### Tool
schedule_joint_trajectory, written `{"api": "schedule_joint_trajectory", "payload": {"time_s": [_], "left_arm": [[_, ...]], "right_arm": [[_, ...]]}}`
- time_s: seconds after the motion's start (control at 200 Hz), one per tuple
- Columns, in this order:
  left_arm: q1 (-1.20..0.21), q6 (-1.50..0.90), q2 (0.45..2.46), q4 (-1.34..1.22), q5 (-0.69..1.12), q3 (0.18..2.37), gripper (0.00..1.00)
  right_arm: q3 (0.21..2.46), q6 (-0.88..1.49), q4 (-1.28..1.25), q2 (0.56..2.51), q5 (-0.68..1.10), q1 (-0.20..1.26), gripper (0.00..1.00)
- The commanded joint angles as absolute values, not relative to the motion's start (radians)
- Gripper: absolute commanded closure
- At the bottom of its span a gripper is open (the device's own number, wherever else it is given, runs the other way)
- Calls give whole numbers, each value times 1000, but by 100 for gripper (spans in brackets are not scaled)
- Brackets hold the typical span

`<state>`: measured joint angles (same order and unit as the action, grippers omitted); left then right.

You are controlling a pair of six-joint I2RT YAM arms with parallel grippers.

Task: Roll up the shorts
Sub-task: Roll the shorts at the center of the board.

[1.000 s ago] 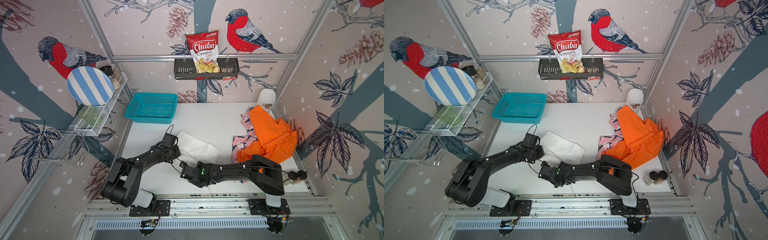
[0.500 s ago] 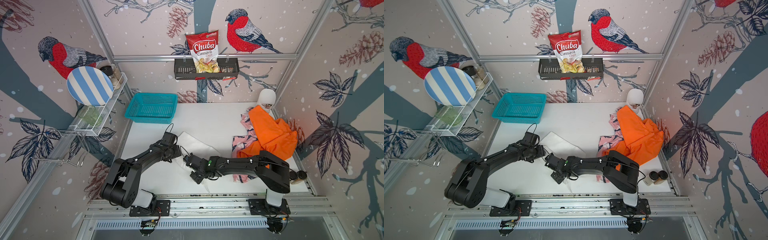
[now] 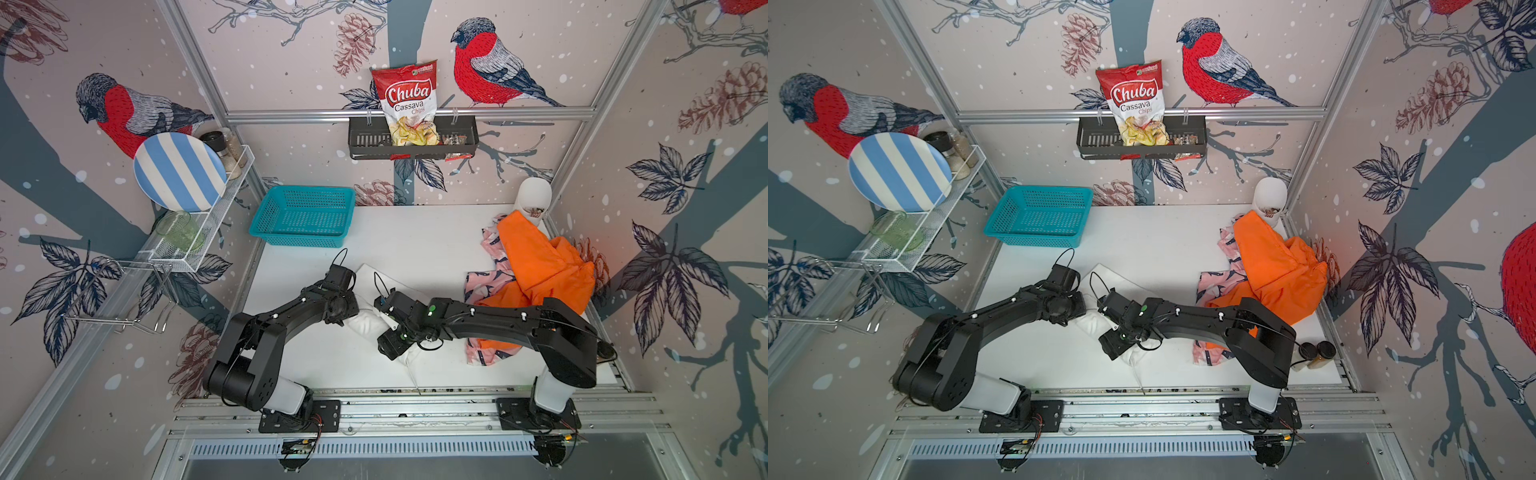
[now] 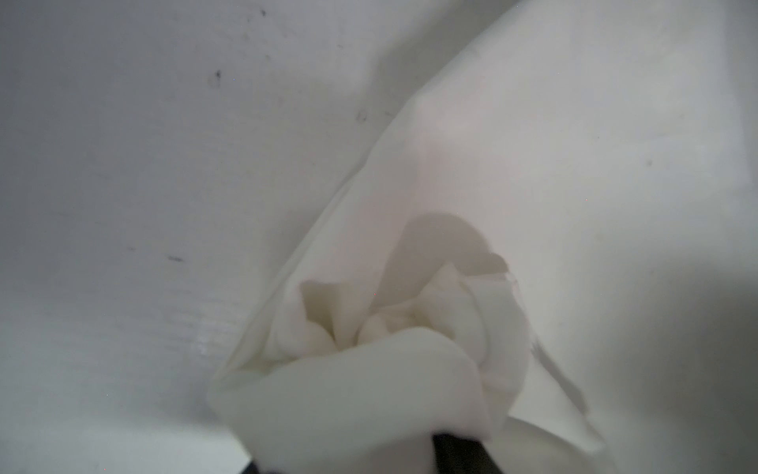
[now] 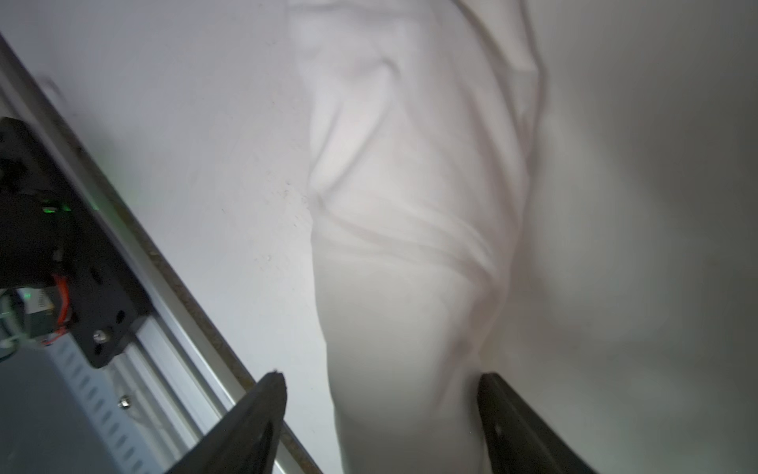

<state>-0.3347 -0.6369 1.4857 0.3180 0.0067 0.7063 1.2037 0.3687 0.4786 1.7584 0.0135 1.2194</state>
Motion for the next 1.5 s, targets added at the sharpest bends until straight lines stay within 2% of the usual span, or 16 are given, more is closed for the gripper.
{"api": "schedule_joint_trajectory", "payload": {"time_s": [0.0, 0.28, 0.44, 0.55, 0.66, 0.71, 0.785, 0.84, 1.025, 1.255, 1.496], "left_arm": [[-333, -621, 1512, 341, 0, 695, 60], [-330, -603, 1546, 336, 17, 708, 61], [-330, -597, 1551, 339, 27, 717, 61], [-330, -588, 1549, 341, 30, 722, 60], [-330, -584, 1540, 343, 31, 725, 55], [-330, -583, 1525, 349, 22, 728, 47], [-328, -592, 1483, 363, 1, 730, 37], [-329, -601, 1448, 385, -9, 738, 30], [-327, -626, 1328, 484, -32, 774, 19], [-327, -654, 1221, 556, -18, 775, 15], [-332, -679, 1259, 487, 71, 793, 14]], "right_arm": [[1301, 364, 715, 1776, -420, 1308, 18], [1490, 309, 834, 2002, -645, 1450, 19], [1471, 259, 788, 2106, -671, 1462, 24], [1447, 246, 753, 2153, -678, 1453, 40], [1438, 238, 723, 2154, -626, 1449, 69], [1432, 240, 702, 2133, -576, 1446, 78], [1417, 250, 668, 2089, -464, 1432, 84], [1401, 265, 641, 2051, -357, 1412, 86], [1300, 337, 460, 1906, 99, 1313, 87], [1126, 458, 172, 1844, 587, 1153, 86], [970, 571, -63, 1870, 808, 1025, 86]]}}
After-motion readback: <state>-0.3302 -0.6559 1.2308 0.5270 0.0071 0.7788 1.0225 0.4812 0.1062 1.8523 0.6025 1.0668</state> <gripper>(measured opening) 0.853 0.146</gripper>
